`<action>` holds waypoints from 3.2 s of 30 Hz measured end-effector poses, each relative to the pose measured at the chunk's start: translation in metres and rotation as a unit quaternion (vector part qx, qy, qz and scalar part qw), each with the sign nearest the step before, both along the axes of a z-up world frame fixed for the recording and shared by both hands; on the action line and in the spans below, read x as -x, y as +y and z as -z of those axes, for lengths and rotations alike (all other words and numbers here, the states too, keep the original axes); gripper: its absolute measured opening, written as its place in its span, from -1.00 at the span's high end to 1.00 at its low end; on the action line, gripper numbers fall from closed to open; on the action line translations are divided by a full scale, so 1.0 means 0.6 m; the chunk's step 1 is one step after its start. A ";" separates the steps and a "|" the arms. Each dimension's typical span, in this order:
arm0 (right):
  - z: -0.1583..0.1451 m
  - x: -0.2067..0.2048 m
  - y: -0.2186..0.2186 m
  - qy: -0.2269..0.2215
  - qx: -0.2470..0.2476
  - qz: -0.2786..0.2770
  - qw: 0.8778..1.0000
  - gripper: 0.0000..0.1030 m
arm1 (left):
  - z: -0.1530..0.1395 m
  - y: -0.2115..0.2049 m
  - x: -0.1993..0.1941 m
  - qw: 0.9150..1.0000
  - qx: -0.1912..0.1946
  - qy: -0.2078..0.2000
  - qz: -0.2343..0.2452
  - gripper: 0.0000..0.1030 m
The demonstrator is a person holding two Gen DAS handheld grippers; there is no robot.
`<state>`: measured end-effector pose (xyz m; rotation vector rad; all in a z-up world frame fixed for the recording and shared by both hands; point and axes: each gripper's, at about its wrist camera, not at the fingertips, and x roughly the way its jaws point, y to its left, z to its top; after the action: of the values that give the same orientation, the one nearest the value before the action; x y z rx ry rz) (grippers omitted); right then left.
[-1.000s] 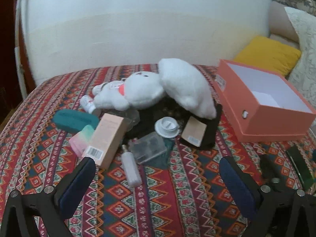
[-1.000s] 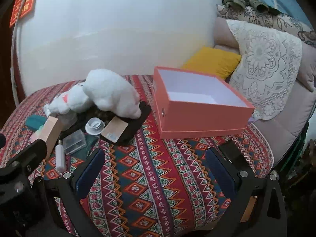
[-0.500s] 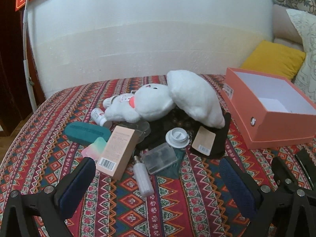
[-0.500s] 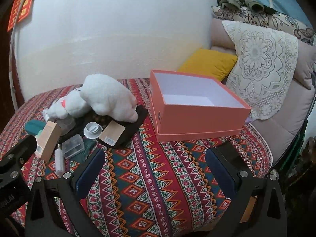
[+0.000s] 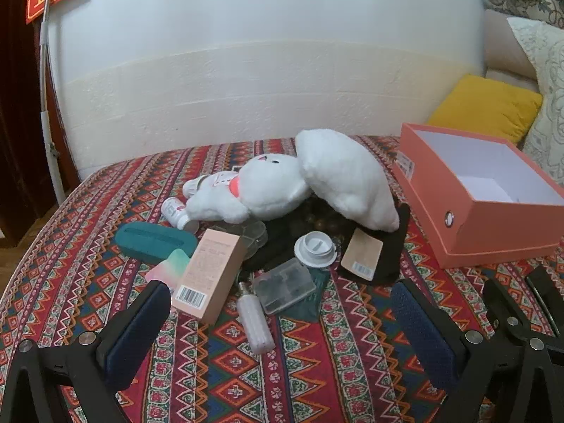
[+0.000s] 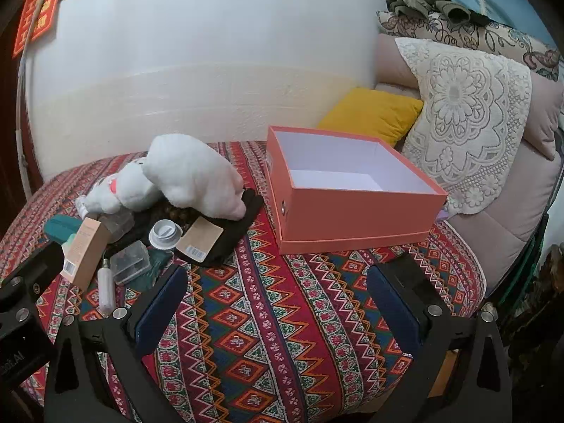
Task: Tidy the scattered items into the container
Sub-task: 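Move both tools toward the scattered items beside the plush toy, then grasp the pink foundation box with the left tool while the right tool grasps the dark green sachet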
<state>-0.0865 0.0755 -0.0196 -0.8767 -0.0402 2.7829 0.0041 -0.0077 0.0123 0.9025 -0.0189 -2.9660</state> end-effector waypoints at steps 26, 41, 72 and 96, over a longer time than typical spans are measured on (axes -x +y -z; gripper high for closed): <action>0.022 0.023 0.015 -0.034 0.056 -0.068 0.996 -1.00 | 0.028 -0.066 0.038 0.999 0.021 0.001 0.025 -1.00; 0.088 0.213 -0.057 -0.138 0.070 -0.177 0.972 -0.91 | 0.199 -0.137 0.252 0.989 0.057 -0.118 0.069 -0.98; 0.240 0.296 -0.237 -0.199 0.022 -0.253 0.947 0.08 | 0.173 -0.195 0.229 0.989 -0.009 -0.122 0.087 -0.02; 0.242 0.273 -0.238 -0.214 0.037 -0.258 0.941 0.11 | 0.158 -0.176 0.205 0.988 -0.019 -0.118 0.099 -0.02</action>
<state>-0.2503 -0.0676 -0.1649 -1.6927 -0.2750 2.9934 -0.1187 -0.1130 -0.0826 1.3268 -0.0632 -3.0239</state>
